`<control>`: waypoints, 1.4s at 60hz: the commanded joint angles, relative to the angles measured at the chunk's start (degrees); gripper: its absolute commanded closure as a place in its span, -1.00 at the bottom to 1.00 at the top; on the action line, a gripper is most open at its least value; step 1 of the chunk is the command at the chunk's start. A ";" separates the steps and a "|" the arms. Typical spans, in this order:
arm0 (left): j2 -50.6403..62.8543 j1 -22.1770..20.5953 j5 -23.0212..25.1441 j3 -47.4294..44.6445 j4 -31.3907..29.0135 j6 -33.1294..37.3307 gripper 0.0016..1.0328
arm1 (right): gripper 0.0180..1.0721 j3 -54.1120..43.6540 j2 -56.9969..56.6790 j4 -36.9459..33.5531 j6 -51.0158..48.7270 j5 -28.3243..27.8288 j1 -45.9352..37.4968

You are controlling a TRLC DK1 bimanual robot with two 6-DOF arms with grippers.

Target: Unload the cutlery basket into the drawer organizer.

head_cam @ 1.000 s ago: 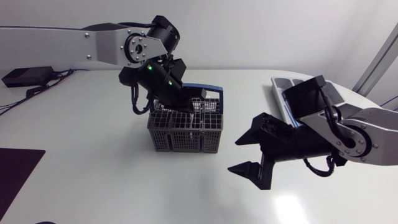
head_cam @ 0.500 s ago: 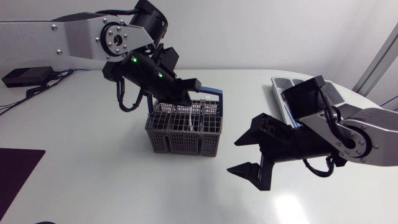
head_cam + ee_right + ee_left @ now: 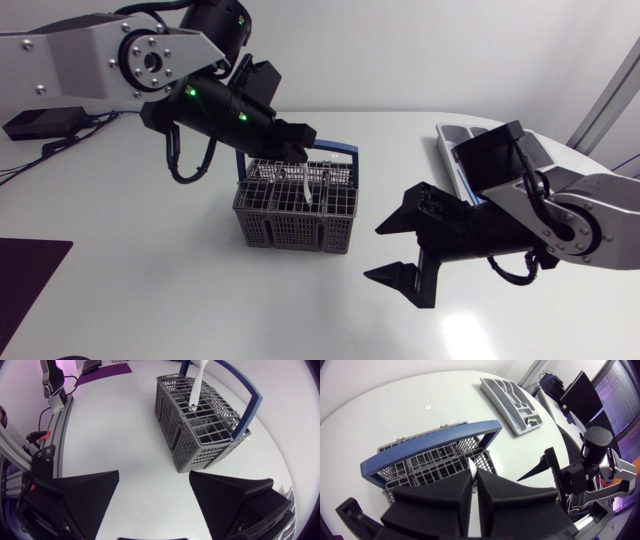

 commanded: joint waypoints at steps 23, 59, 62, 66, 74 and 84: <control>-11.24 -1.45 1.25 -10.01 7.48 3.51 0.86 | -0.92 -2.20 -2.14 -0.18 1.08 0.37 0.59; -19.15 -10.41 12.76 -22.05 13.72 3.95 0.86 | -0.83 2.02 -6.89 -4.22 2.22 -5.78 1.55; -19.06 -11.46 12.76 -22.66 14.60 3.86 0.87 | -0.80 2.28 -6.98 -4.31 2.57 -7.10 1.64; -18.89 -13.40 12.67 -23.63 16.27 3.77 0.87 | -0.78 2.90 -7.07 -4.93 2.57 -8.86 1.64; -18.54 -14.98 12.67 -23.72 16.97 3.42 0.87 | -0.69 3.34 -7.51 -5.89 2.57 -12.37 1.64; -17.66 -16.30 12.67 -24.07 17.94 3.33 0.87 | -0.28 3.34 -8.30 -6.51 2.48 -15.45 1.64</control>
